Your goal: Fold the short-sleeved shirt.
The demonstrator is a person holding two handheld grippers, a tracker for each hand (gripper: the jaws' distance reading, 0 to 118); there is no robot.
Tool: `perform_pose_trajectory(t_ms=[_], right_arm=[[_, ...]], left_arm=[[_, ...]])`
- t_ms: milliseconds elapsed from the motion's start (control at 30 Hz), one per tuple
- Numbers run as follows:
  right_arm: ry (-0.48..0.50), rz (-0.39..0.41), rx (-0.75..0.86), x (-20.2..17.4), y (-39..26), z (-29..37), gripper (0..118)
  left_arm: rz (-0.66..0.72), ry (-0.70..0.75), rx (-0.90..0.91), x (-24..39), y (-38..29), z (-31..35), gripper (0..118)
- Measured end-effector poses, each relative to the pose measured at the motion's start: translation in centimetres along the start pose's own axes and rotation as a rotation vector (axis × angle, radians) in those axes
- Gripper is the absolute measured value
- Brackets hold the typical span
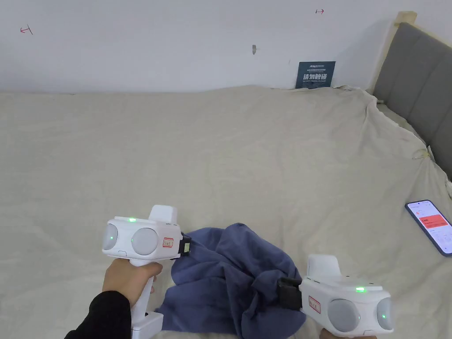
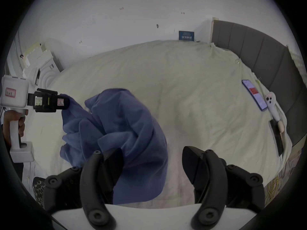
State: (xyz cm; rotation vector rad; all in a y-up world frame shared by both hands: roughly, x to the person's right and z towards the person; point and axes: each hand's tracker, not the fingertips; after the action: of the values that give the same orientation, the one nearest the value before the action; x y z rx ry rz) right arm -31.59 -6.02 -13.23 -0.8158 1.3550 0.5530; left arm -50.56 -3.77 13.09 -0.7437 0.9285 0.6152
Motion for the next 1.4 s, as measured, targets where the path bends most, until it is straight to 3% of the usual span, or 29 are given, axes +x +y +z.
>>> perform_pose_trajectory(t_ms=[167,200,233,267,533,833,933,1067,1400], right_arm=[[0.022,-0.019,-0.011,0.4,-1.1,-1.1,62],[0.03,-0.029,-0.014,0.5,-1.2,-1.4,53],[0.057,-0.042,-0.02,0.6,-1.3,-1.7,29],[0.063,-0.043,-0.03,0.2,-1.3,-1.5,14],[0.098,-0.032,0.081,1.3,-1.2,1.6,10],[0.133,-0.057,0.307,2.4,4.4,7.9,9],[0.181,-0.081,0.365,2.8,7.9,9.7,9],[0.186,-0.035,0.445,2.2,12.8,11.7,9],[0.225,-0.029,0.597,0.8,24.4,16.1,8]], left_arm=[[0.025,0.002,-0.014,-0.8,-0.8,0.0,1],[0.027,0.004,-0.015,-0.8,-0.7,-0.3,1],[0.03,0.006,-0.018,-0.9,-0.8,-0.3,1],[0.031,0.008,-0.02,-1.0,-0.9,-0.3,1],[0.073,0.015,0.007,-1.7,-1.3,0.7,1],[0.142,0.011,0.212,-3.8,0.7,7.2,1],[0.142,0.02,0.295,-3.6,3.1,11.2,1],[0.14,0.031,0.402,-4.4,7.2,14.9,1],[0.043,0.149,0.574,-4.6,19.5,23.1,1]])
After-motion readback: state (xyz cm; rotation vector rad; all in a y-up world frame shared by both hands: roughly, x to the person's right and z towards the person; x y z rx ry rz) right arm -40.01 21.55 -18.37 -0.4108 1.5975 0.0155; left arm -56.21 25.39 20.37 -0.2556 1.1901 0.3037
